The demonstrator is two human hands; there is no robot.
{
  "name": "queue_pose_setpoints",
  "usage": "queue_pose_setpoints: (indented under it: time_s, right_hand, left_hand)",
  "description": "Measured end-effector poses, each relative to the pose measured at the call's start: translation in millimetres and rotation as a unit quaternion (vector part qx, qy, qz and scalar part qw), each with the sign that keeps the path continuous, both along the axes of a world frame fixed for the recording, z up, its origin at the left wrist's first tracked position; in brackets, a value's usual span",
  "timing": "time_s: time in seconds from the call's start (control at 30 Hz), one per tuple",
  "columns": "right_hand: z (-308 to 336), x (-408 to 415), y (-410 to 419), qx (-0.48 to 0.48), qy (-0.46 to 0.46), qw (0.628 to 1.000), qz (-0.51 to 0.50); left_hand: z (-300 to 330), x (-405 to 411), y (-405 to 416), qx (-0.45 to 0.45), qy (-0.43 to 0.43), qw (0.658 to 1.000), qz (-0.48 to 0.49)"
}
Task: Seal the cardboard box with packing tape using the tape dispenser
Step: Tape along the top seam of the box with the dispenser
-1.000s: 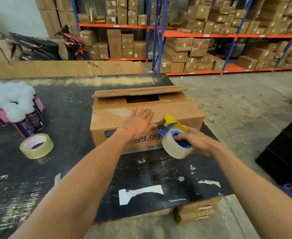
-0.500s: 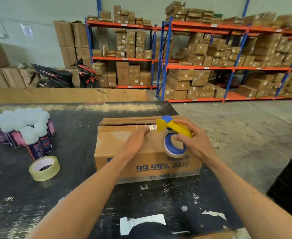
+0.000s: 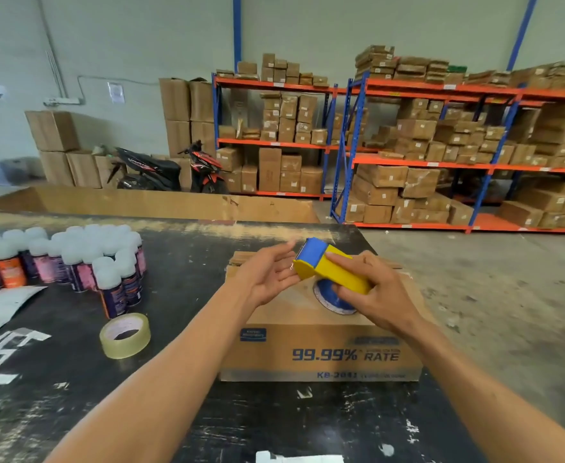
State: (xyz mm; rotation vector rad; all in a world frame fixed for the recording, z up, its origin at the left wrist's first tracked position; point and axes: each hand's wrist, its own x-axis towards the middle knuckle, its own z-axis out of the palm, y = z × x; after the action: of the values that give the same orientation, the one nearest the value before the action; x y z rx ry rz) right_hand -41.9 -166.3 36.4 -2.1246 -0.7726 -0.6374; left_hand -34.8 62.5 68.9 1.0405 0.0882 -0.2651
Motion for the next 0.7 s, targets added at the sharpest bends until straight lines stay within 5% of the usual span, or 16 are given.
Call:
queue_pose_setpoints:
  time_s: [0.33,0.7]
  right_hand:
    - [28,69,51,0.019,0.120,0.990,0.077]
    - [36,179,53,-0.146,0.176,0.965,0.127]
  left_hand:
    - [20,54,31,0.082,0.021,0.975,0.206]
    - [-24,107,76,0.181,0.036,0.926,0.330]
